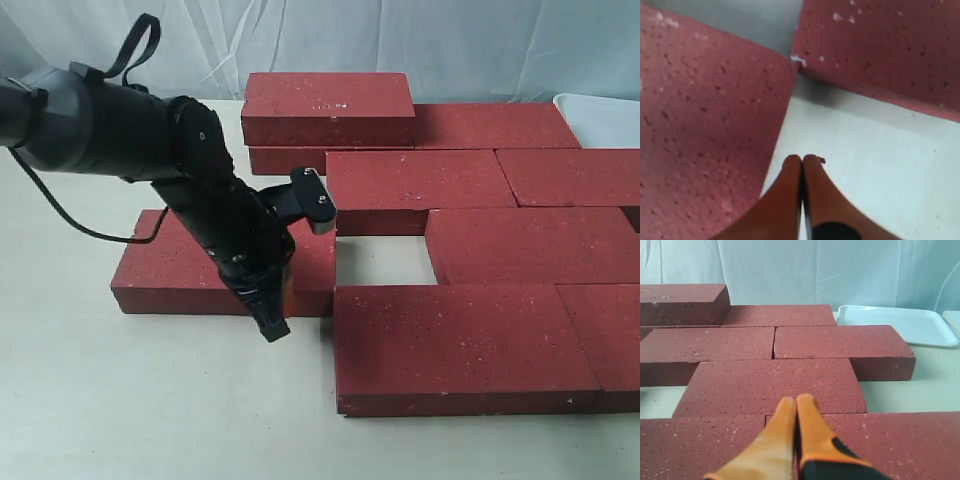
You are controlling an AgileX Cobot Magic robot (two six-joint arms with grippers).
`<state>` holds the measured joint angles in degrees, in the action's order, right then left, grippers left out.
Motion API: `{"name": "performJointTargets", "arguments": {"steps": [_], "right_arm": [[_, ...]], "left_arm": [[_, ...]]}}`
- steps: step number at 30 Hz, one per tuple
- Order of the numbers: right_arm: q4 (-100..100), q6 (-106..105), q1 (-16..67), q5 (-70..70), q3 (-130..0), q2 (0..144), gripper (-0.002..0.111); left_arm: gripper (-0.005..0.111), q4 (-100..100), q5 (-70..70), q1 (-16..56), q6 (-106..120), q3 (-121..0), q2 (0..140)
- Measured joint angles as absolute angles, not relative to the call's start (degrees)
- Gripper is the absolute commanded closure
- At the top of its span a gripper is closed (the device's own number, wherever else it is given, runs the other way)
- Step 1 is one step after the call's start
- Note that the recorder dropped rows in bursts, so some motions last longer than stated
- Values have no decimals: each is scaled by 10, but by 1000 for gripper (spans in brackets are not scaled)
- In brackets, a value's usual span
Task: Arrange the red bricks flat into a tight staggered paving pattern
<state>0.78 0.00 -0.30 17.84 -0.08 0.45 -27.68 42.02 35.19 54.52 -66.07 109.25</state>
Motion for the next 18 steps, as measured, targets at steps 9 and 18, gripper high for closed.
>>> {"name": "performJointTargets", "arguments": {"steps": [9,18], "right_arm": [[8,0,-3,178,-1,5,109],[8,0,-3,178,-1,5,109]], "left_arm": [[106,-280,370,368,543,-661,1100],[106,-343,359,375,544,-661,1100]]}}
